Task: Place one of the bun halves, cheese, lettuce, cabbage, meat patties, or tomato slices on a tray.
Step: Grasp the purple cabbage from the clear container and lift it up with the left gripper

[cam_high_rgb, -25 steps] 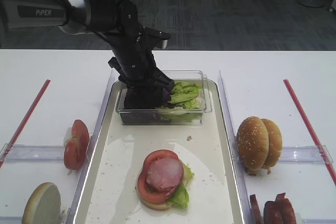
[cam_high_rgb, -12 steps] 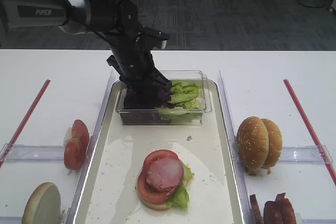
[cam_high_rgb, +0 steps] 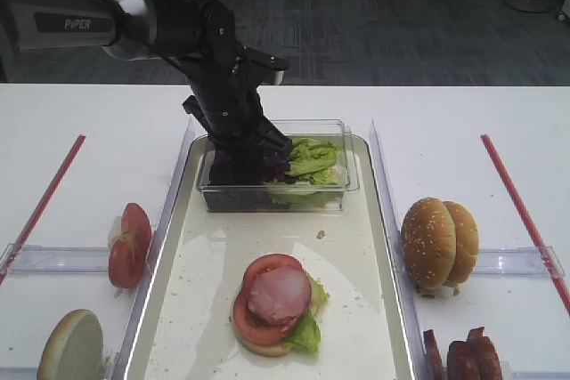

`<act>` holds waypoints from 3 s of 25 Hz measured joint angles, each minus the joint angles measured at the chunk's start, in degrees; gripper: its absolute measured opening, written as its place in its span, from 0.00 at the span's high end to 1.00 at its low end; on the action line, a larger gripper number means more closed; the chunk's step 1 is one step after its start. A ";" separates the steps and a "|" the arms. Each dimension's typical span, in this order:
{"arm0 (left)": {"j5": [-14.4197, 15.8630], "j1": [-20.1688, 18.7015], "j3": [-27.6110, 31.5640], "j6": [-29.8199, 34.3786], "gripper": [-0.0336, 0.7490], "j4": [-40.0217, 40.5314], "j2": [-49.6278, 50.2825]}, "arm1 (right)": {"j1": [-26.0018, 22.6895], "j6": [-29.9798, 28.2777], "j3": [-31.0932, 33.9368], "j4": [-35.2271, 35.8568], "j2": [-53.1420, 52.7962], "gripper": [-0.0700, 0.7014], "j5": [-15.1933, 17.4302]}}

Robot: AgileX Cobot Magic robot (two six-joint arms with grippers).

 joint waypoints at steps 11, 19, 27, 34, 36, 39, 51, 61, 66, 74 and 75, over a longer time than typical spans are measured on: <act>-0.10 -0.04 -0.08 0.00 0.87 0.03 0.00 | 0.00 0.00 0.00 0.00 0.00 0.66 0.00; 0.65 -0.04 -0.52 0.00 0.87 0.29 0.00 | 0.00 0.04 0.00 0.00 0.00 0.66 0.00; 10.30 -0.04 -6.83 0.00 0.88 1.54 0.00 | 0.00 0.04 0.00 0.00 0.00 0.66 0.00; 18.61 -0.04 -13.18 0.00 0.88 1.63 0.00 | 0.00 0.04 0.00 0.00 0.00 0.66 0.00; 19.72 -0.04 -14.77 0.02 0.88 1.63 0.00 | 0.00 0.04 0.00 0.00 0.00 0.66 0.00; 20.23 -0.04 -17.41 0.24 0.88 1.53 0.00 | 0.00 0.04 0.00 0.00 0.00 0.66 0.00; 20.89 -0.04 -22.94 0.37 0.88 -0.95 0.00 | 0.00 0.04 0.00 0.00 0.00 0.66 0.00; 20.89 -0.04 -22.94 0.02 0.88 -1.34 0.00 | 0.00 0.04 0.00 0.00 0.00 0.66 0.00; 20.89 -0.04 -22.94 -0.21 0.88 -1.34 -0.11 | 0.00 0.04 0.00 0.00 0.00 0.66 0.00; 21.15 -0.04 -22.94 -1.01 0.88 -1.56 -3.07 | 0.00 0.04 0.00 0.00 0.00 0.66 0.00; 21.13 -0.04 -22.94 -1.01 0.88 -1.61 -3.39 | 0.00 0.04 0.00 0.00 0.00 0.66 0.00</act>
